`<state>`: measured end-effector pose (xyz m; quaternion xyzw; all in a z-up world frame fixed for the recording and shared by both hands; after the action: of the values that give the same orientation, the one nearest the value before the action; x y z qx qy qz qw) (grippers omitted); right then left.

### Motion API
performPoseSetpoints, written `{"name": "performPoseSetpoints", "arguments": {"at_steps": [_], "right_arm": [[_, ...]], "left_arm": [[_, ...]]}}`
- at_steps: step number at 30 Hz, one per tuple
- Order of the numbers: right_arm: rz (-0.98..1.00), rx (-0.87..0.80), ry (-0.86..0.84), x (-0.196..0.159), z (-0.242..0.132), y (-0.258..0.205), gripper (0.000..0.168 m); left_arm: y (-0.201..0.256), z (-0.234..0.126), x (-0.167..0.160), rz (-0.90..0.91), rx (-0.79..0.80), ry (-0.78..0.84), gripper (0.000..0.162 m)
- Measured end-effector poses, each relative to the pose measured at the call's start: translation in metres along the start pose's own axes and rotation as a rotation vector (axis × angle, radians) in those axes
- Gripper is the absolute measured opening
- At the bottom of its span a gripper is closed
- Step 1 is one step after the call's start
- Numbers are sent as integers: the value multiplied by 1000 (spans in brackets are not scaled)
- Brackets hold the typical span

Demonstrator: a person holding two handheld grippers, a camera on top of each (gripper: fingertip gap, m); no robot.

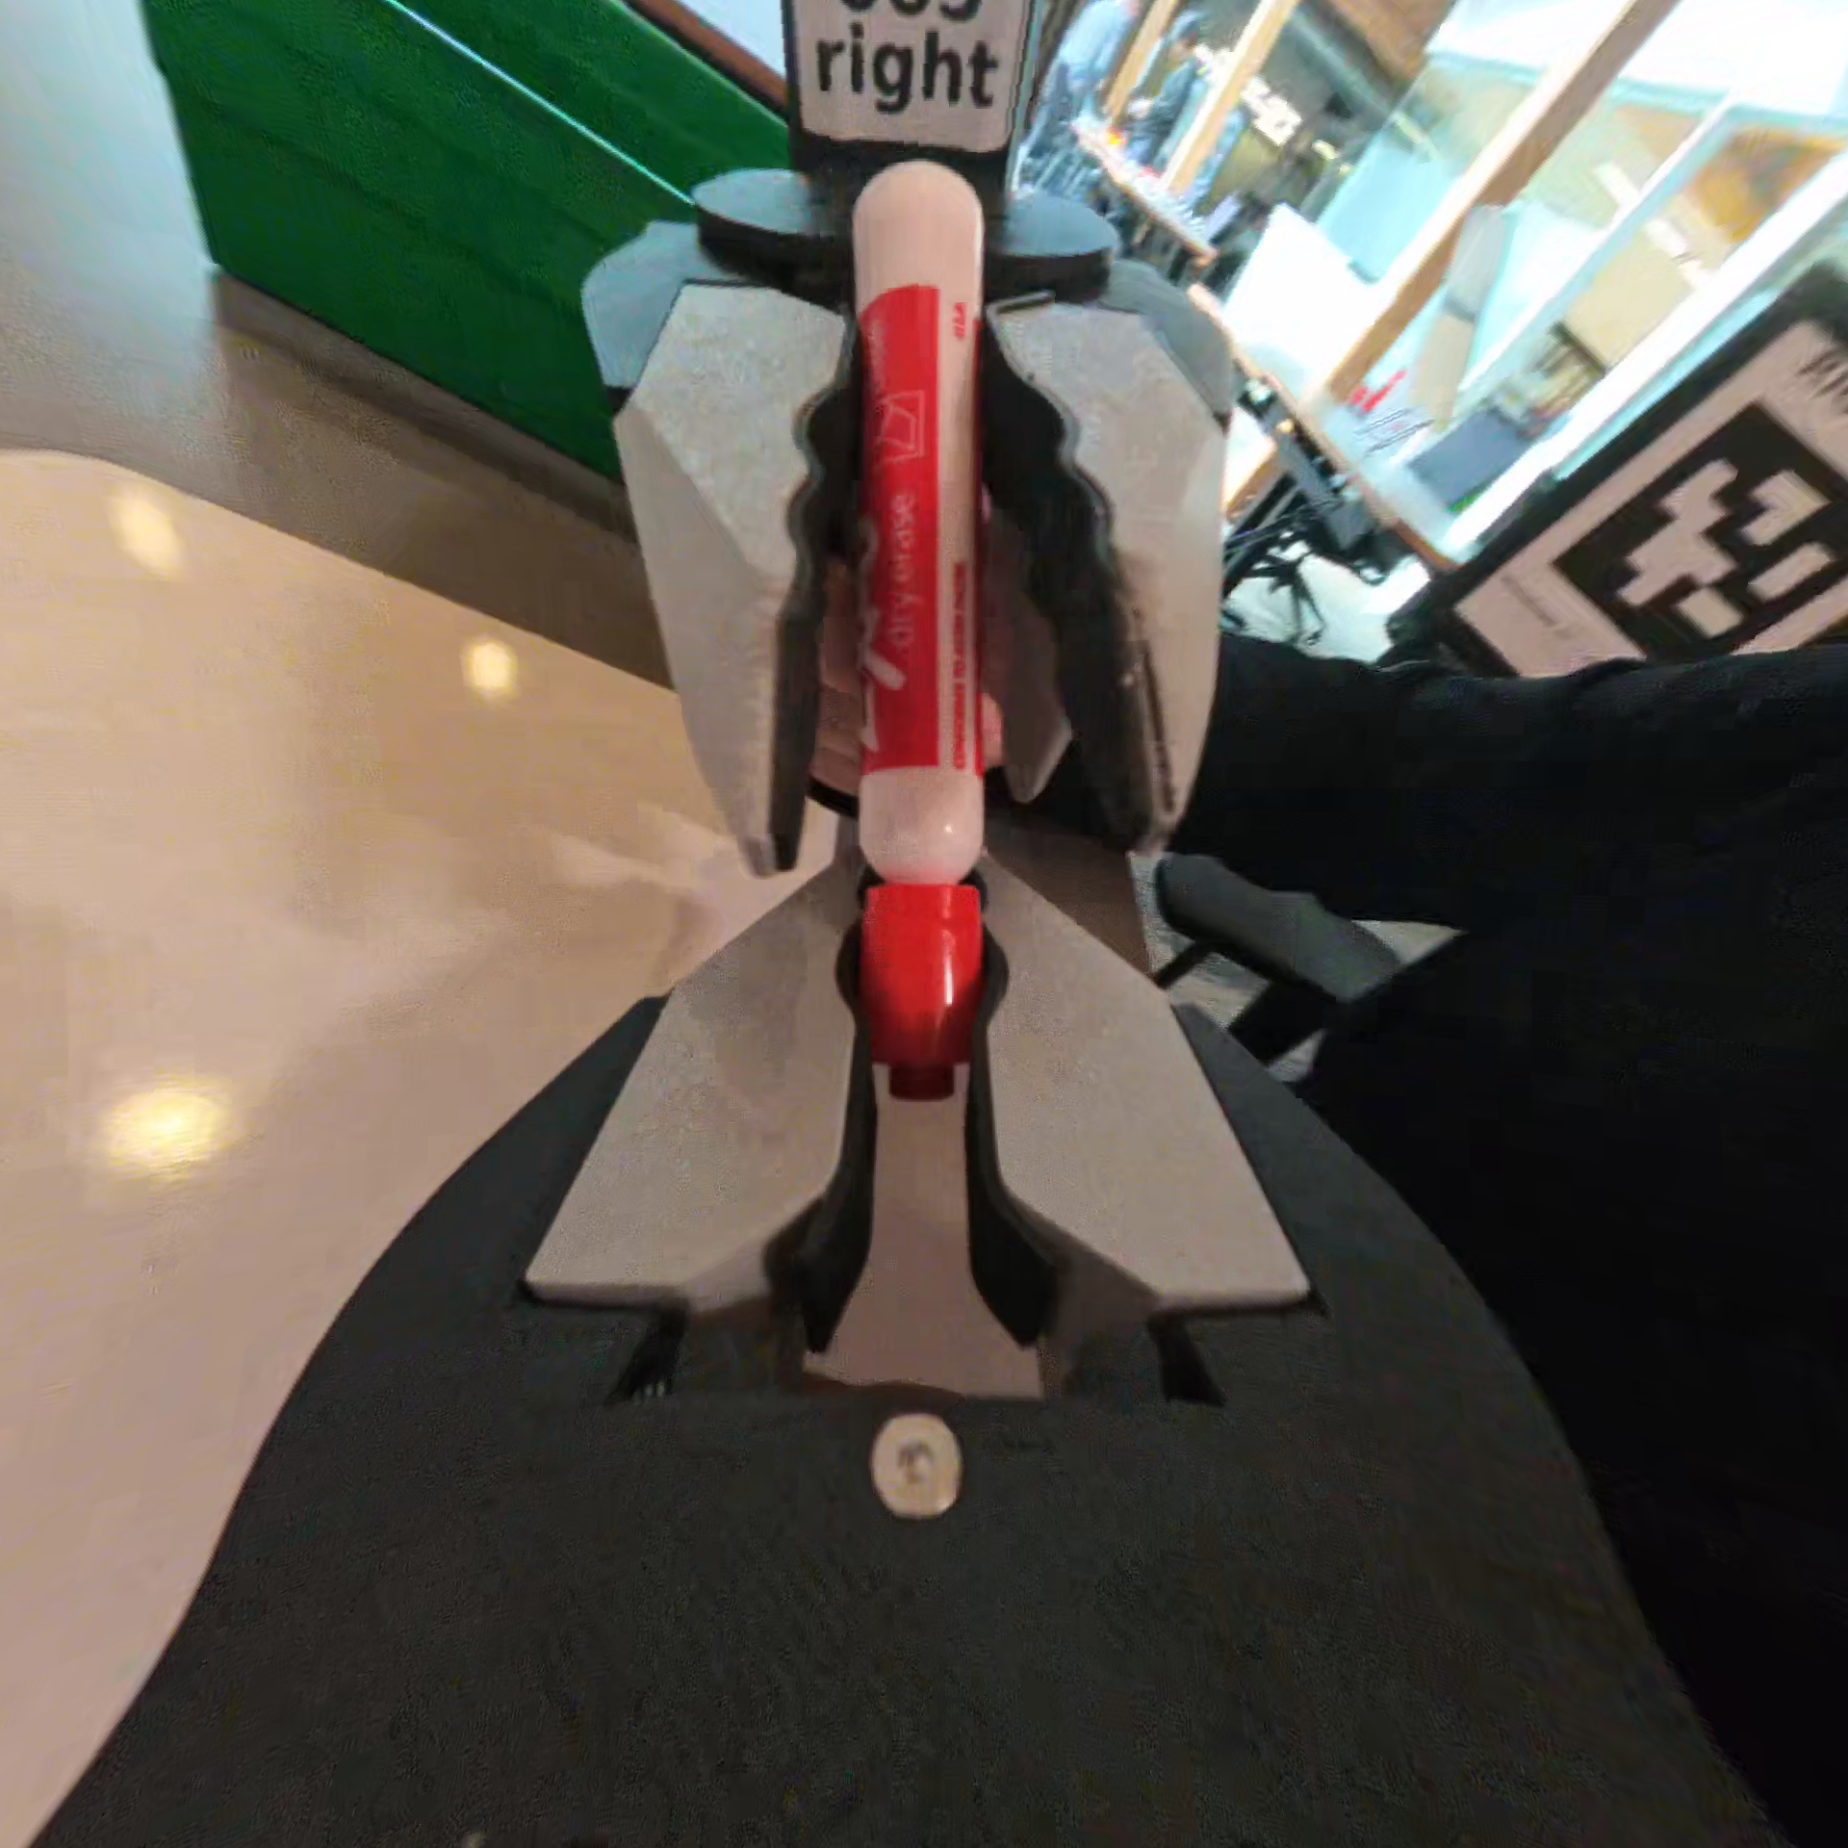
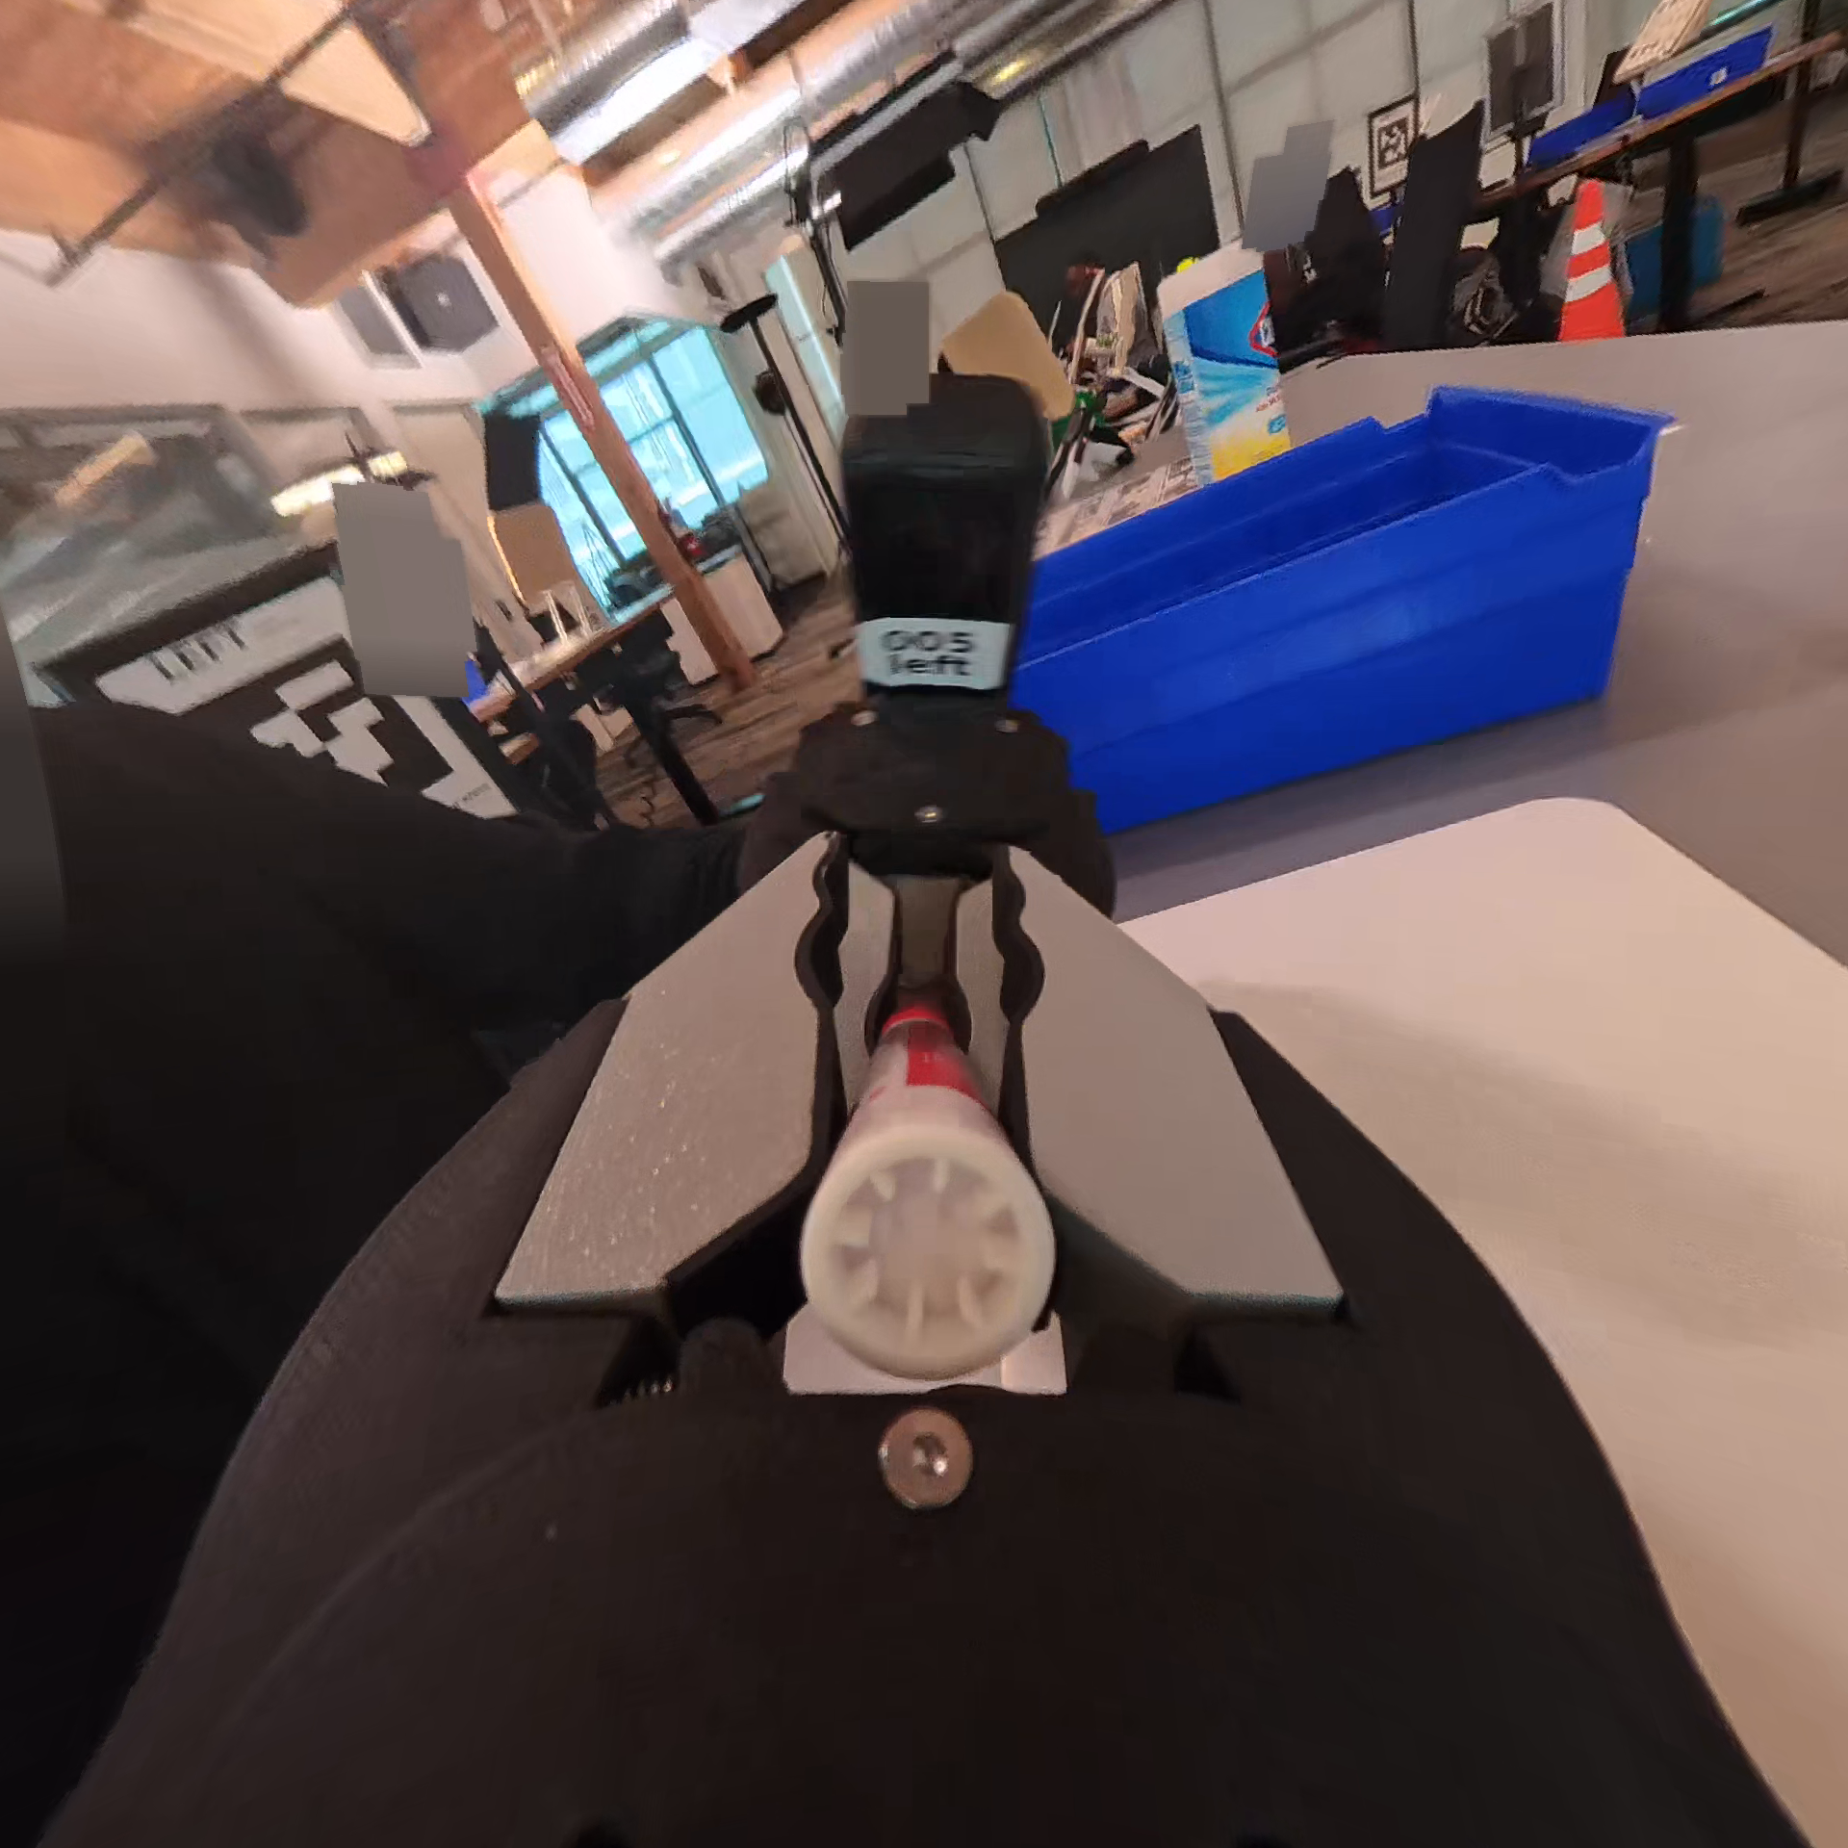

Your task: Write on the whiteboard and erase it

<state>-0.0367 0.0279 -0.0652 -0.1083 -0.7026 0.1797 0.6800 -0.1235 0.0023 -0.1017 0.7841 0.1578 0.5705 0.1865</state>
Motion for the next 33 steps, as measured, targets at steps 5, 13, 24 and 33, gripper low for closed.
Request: {"name": "performPoseSetpoints", "arguments": {"at_steps": [5,13,24,33], "right_arm": [[-119,74,-18,1,3,-17,27],[9,-58,-34,-2,-2,6,27],[81,-46,-12,-5,-5,13,27],[-20,9,-23,-1,-1,-2,28]], "left_arm": [[11,0,-2,-205,-361,39,11],[-9,2,-1,198,225,-27,10],[-7,2,0,281,324,-55,11],[-2,-1,-3,-62,-121,18,10]]}}
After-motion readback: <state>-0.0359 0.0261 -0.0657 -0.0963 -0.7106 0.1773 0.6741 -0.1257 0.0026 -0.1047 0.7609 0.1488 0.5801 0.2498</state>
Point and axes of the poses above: each gripper's, where its closed fingertips meet, z out along the fingers, x out of its top, y = z × x across the jaws, the point moved 8 cm from there along -z, back along the fingers, and after that the axes turned 1 degree about -y, right-handed, at the moved point
